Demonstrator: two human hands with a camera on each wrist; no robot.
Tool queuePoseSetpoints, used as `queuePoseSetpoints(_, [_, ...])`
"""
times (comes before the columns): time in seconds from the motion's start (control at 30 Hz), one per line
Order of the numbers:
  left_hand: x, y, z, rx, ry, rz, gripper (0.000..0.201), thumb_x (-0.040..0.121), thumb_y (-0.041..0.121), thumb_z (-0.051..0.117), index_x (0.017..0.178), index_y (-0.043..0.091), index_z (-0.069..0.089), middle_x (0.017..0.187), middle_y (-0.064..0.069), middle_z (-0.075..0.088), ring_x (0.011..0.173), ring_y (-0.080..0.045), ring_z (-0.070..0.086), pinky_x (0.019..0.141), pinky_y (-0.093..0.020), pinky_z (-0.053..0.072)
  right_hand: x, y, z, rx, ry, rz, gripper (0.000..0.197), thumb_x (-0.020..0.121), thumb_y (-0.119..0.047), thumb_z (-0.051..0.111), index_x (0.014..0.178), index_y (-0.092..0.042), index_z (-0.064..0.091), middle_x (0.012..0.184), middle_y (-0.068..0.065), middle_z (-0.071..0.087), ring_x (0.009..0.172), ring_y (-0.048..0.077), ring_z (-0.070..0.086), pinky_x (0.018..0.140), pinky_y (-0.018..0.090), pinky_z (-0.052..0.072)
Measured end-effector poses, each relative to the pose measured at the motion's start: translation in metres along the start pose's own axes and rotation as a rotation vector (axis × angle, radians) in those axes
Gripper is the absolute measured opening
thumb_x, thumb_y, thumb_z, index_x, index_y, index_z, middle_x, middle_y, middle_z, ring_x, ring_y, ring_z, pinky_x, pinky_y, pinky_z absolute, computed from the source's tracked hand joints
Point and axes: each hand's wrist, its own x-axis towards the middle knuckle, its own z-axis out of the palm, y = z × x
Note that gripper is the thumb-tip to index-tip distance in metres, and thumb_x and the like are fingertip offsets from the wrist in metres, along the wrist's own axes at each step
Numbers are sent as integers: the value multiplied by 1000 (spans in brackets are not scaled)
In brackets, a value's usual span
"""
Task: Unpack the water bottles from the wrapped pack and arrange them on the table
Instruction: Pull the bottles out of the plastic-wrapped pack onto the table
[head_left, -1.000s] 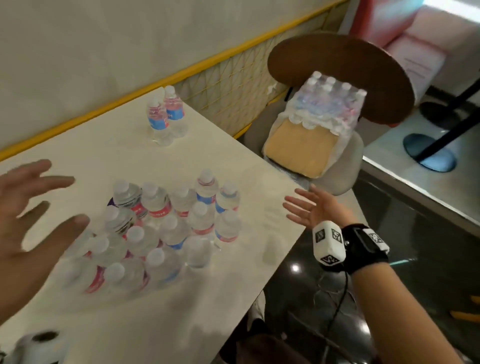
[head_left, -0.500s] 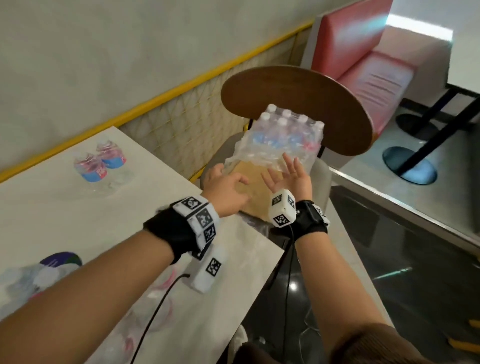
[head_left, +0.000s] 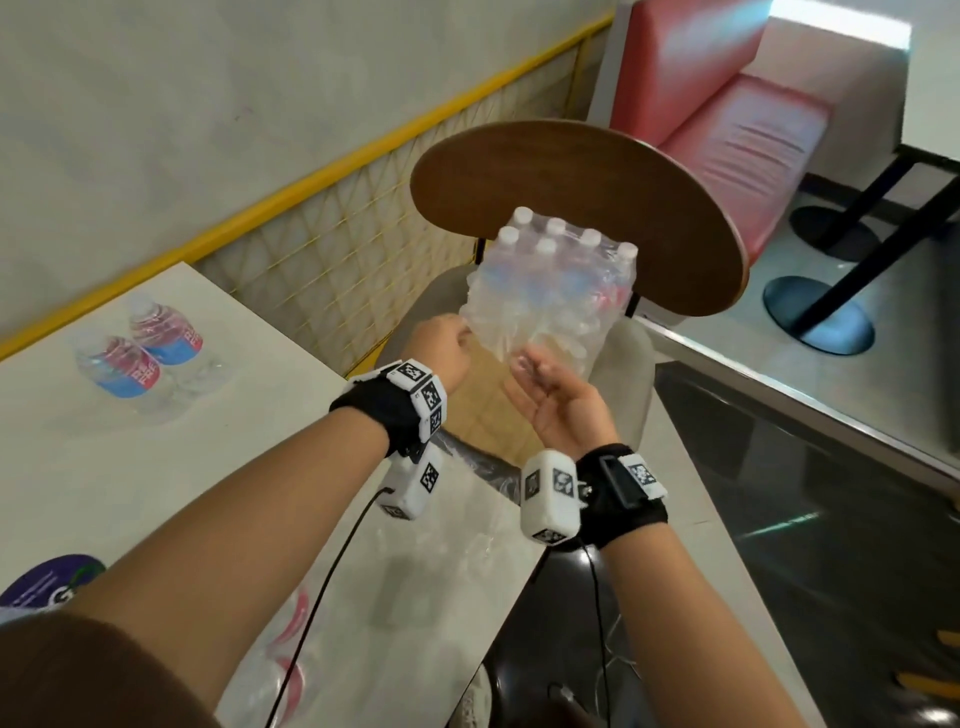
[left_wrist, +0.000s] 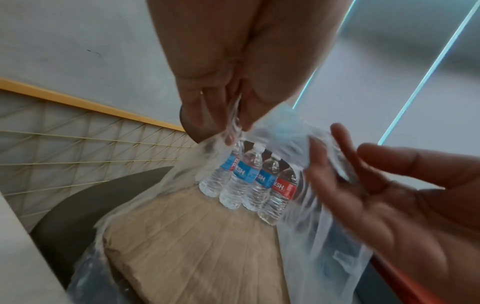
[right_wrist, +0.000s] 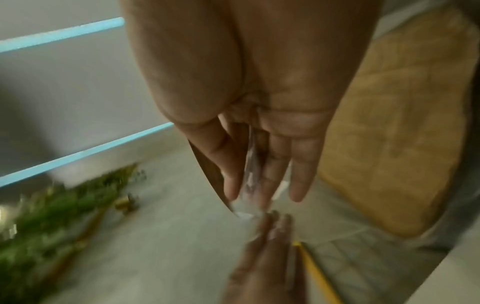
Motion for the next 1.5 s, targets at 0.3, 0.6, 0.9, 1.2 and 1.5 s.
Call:
queuePoseSetpoints(0.3, [-20,11,-30,-99,101,110,31,90,-1,48,105,9,73,110,-7,71,104,-21,64,94,-28,49,41,5,22,-1241,272,172,58,92,-41,52,144,-23,36,146,8,42,122,31,49,104,41,41])
queuePoseSetpoints(0.6, [-13,11,-32,21,65,157,33,92,3,47,111,15,71,113,-2,70,100,-21,65,89,-27,50,76,-48,40,-2369,21,118,53,94,-29,54,142,-9,40,147,11,41,132,29,42,103,38,39])
queuePoseSetpoints(0.9, [-5,10,-28,73,67,155,32,94,9,46,121,14,63,122,0,63,102,-19,61,79,-23,43,106,-60,15,-2393,75,119,57,93,-29,55,144,-13,35,135,13,52,120,30,52,92,35,44])
queuePoseSetpoints(1.2, [-2,-9,-6,214,-151,65,95,66,45,80,143,19,29,154,2,14,138,-28,29,108,-47,37,79,-21,-4,-1360,226,-88,26,85,-44,57,97,-22,62,91,-13,54,81,5,50,82,22,41])
queuePoseSetpoints(1.5, [-20,3,20,-147,-147,9,67,62,32,84,121,23,56,110,0,68,98,-18,66,86,-29,52,11,-13,-9,-829,-91,21,50,86,-3,56,131,-24,50,127,1,60,108,14,60,87,31,52])
